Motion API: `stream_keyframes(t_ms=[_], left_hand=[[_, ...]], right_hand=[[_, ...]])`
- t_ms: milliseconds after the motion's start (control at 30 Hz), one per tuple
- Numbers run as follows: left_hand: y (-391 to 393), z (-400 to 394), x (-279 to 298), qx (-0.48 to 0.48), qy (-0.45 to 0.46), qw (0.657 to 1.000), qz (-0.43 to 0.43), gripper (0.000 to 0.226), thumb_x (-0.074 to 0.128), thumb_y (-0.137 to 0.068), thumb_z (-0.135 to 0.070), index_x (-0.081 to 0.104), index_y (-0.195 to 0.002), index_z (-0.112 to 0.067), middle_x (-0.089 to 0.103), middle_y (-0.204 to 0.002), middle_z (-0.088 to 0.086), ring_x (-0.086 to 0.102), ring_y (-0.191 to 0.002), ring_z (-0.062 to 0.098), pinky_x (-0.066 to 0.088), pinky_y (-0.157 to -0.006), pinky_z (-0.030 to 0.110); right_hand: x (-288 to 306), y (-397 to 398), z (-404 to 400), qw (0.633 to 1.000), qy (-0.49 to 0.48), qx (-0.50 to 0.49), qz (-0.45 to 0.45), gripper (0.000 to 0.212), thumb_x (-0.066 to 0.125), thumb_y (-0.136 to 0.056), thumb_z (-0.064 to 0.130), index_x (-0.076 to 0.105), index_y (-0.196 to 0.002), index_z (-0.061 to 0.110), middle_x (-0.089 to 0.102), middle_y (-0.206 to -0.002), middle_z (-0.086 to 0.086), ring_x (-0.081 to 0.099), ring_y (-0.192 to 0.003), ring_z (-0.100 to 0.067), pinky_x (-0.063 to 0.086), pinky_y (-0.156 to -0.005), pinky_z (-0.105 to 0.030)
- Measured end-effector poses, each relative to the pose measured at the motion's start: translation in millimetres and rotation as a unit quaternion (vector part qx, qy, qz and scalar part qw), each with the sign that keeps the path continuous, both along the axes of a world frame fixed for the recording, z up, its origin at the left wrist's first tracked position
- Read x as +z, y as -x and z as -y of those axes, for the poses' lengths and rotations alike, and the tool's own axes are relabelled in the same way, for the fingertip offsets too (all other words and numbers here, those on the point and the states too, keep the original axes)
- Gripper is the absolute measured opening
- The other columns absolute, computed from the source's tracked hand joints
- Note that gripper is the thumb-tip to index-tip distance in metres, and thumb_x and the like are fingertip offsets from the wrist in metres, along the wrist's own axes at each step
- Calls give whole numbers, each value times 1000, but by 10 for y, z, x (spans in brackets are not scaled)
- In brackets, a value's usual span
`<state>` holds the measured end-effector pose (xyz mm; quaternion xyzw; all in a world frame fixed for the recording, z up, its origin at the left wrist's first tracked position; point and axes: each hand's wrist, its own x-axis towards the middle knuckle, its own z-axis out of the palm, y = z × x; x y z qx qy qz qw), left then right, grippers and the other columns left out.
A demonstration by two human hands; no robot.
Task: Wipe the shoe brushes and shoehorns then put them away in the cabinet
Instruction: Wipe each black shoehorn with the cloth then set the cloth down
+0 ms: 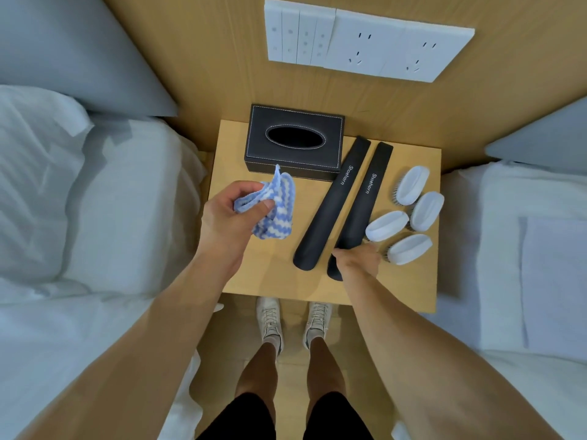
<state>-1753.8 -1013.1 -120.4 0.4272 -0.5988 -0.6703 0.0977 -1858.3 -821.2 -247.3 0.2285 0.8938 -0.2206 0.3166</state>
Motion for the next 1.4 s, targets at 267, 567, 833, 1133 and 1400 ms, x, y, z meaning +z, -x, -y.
stream_keyframes(t_ms=[267,567,833,1133,1400], left_hand=[[32,-33,32,-28,7,1000,5,12,72,-87,-19,67,-97,-24,70,-101,-2,70,-96,19,59,-82,48],[1,-60,71,-40,15,999,-4,12,71,-88,-19,66,-94,-27,70,-95,-8,70,-95,16,60,-82,45],[-52,-90,31,-36,13,999,1,13,73,-87,-21,66,-96,-27,70,-97,-8,70,-96,15,60,-82,46],[93,-142,392,-51,43,997,-34,11,69,-90,-22,63,-99,-25,66,-93,-11,69,-89,7,60,-69,25],[291,-162,1002,-64,71,993,-75,10,69,-89,-27,63,-95,-32,67,-91,-12,70,-86,10,60,-68,25]], right_hand=[[62,-14,-126,998,-8,53,22,34,76,-84,19,56,-109,8,68,-112,-14,66,-101,-32,51,-75,-33],[-11,30,-103,998,-6,59,17,34,80,-82,23,58,-103,9,70,-111,-13,68,-102,-31,50,-74,-31],[78,9,-211,997,5,69,-17,15,72,-88,14,64,-100,7,70,-106,-13,66,-98,-30,45,-69,-27],[725,-96,-368,986,169,0,-17,23,74,-83,1,60,-79,18,64,-85,-4,68,-85,-28,64,-70,-45],[1800,-260,-548,941,336,49,-9,33,68,-89,-1,65,-107,26,75,-94,-2,72,-91,-20,62,-74,-38]])
